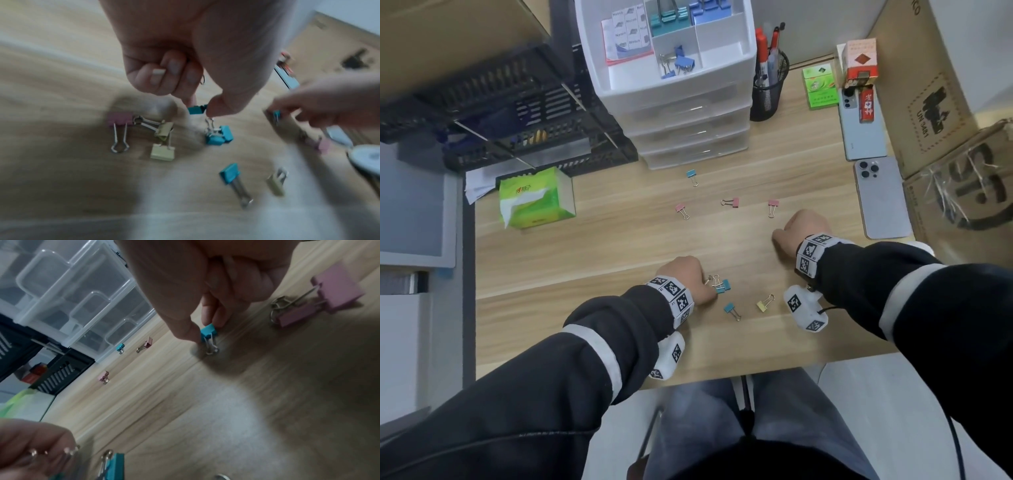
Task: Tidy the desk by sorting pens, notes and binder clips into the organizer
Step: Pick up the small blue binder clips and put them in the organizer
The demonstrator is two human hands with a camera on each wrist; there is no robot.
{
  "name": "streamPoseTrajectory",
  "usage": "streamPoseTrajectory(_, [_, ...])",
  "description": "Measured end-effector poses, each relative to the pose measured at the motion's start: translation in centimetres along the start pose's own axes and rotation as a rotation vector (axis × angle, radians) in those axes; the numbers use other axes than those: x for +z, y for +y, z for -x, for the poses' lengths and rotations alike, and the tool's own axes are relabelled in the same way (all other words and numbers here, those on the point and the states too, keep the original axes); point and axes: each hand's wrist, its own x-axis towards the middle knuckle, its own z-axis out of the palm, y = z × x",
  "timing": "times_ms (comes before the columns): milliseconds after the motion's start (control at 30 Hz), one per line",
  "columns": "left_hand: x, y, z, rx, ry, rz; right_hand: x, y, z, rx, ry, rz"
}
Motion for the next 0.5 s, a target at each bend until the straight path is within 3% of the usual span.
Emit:
streamPoseTrajectory(133, [-0.4, -0.2, 0.1, -0.095, 0.018, 0.269, 0.1, 0.4, 0.5, -0.002, 0.012, 0.036])
streamPoseTrajectory(333, [-0.7, -0.7, 0.3, -0.095, 0.026, 0.359, 0.1, 0.1, 0.5, -0.011, 0.007, 0.073])
streamPoseTrajectory(500, [-1.0, -0.9, 0.3, -0.098, 0.123, 0.443, -0.5, -0.8, 1.3, 0.076, -0.133, -0.387])
